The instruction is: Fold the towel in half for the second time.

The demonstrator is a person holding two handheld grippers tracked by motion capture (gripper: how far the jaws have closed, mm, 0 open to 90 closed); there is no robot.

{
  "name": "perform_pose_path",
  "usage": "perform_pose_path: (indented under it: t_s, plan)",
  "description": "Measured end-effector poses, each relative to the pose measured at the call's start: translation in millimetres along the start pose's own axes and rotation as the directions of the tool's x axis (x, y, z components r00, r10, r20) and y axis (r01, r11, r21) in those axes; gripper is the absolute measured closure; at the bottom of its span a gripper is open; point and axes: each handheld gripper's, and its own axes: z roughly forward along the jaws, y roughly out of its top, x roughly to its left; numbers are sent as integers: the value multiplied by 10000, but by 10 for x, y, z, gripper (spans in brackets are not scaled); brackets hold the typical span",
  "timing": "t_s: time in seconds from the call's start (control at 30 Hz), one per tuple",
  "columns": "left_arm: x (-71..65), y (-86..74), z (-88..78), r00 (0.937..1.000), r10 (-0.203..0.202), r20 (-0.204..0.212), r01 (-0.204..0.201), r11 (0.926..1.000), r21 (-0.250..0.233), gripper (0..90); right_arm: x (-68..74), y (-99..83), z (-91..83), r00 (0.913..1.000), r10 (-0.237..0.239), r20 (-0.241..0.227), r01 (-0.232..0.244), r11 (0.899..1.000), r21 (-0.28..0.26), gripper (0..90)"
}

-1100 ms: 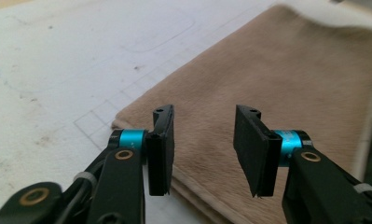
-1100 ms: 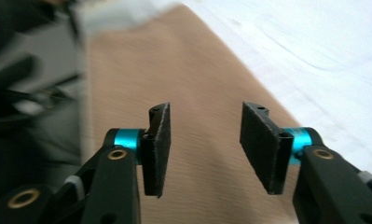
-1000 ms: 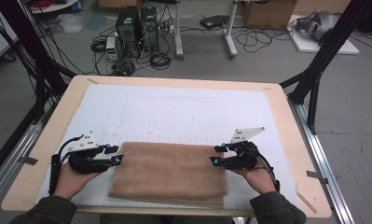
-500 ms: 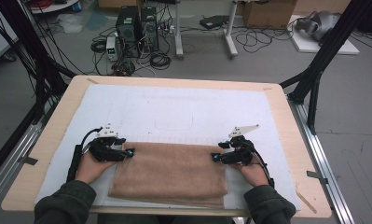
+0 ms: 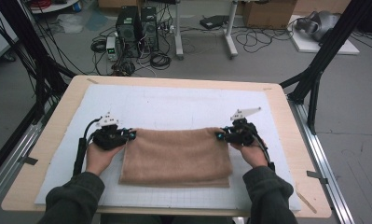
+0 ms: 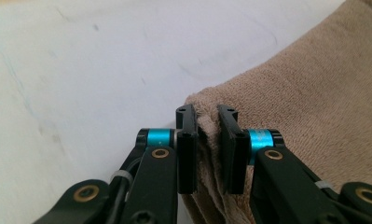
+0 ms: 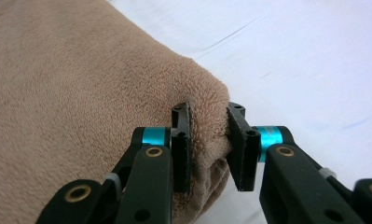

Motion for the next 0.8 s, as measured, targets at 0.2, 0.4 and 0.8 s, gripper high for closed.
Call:
perform_pose_path:
  t_s: [0.2, 0.4, 0.8]
  plan:
    - [262, 436, 205, 9852, 375, -1675, -431, 9986, -295, 746, -277, 398, 63, 9967, 315, 754, -279, 9985, -480, 663]
    - [349, 307, 198, 9895, 147, -1437, -36, 9970, 776, 502, -262, 335, 145, 9952, 754, 620, -735, 9968, -326, 452]
    - [-136, -188, -237, 9925, 1145, 421, -1165, 9921, 475, 544, 288, -163, -24, 9978, -237, -611, 223, 9994, -248, 518]
